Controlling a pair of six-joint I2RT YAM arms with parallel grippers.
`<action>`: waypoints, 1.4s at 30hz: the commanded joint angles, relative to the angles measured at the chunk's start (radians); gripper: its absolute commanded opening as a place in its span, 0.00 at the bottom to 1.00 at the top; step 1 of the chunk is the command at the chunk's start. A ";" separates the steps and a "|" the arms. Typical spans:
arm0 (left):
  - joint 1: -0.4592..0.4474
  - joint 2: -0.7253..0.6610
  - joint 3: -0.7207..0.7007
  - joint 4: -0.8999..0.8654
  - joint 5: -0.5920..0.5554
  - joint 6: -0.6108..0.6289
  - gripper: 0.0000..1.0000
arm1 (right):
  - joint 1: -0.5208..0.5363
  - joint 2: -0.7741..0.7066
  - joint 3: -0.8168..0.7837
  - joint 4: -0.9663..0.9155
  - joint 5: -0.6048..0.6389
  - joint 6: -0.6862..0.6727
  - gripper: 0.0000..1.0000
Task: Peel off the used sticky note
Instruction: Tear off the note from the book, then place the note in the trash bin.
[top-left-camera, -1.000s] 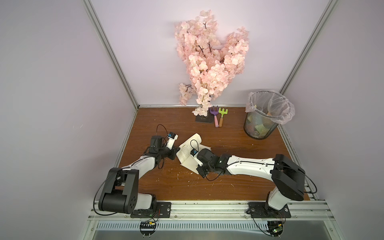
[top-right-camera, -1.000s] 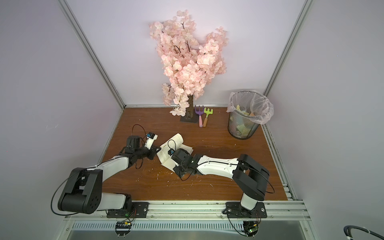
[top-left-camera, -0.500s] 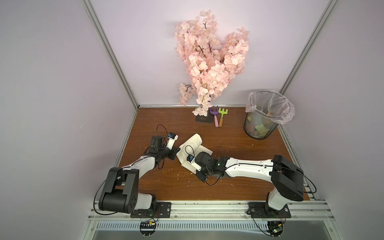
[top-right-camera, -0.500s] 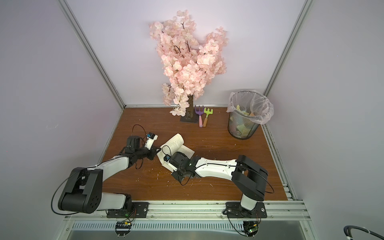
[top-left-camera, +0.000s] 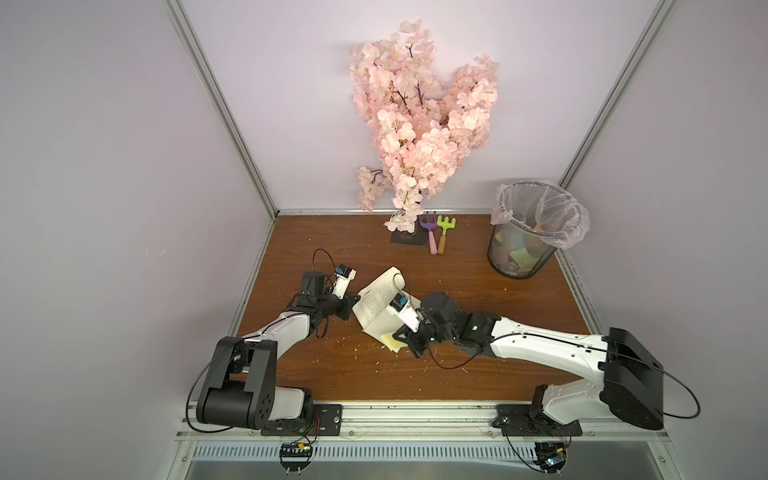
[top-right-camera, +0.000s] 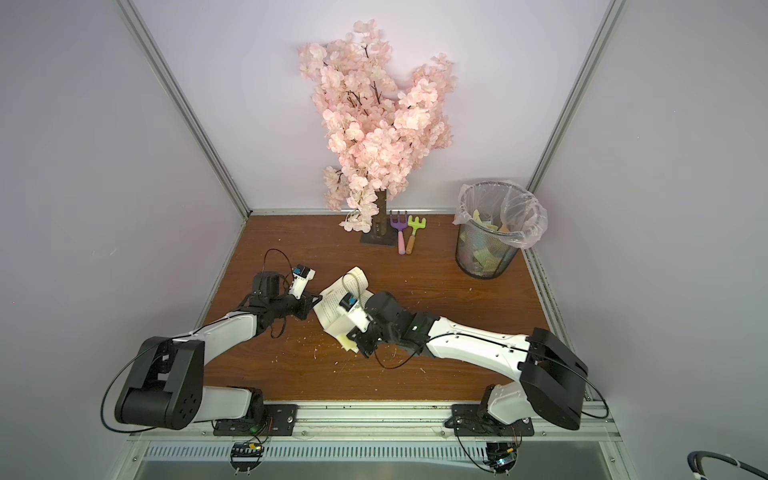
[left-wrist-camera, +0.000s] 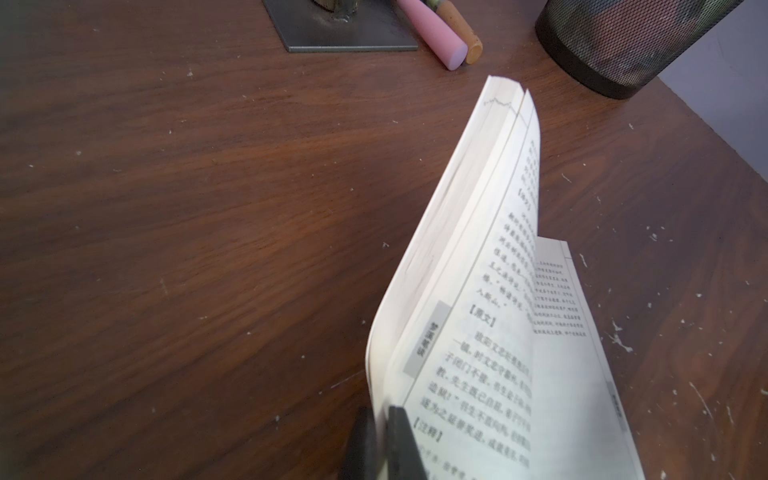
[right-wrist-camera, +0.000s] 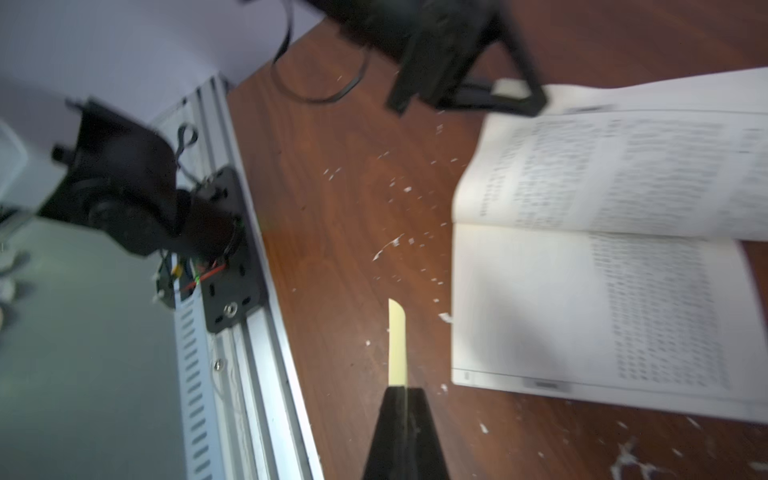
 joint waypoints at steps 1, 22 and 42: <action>0.010 -0.034 0.011 -0.039 -0.013 0.012 0.01 | -0.110 -0.133 0.031 0.015 0.206 0.172 0.00; 0.007 -0.055 0.004 -0.046 -0.006 0.022 0.01 | -0.867 0.035 0.675 -0.308 0.541 0.121 0.00; -0.047 -0.097 -0.013 -0.046 -0.028 0.059 0.01 | -0.990 0.409 1.139 -0.531 0.418 0.052 0.82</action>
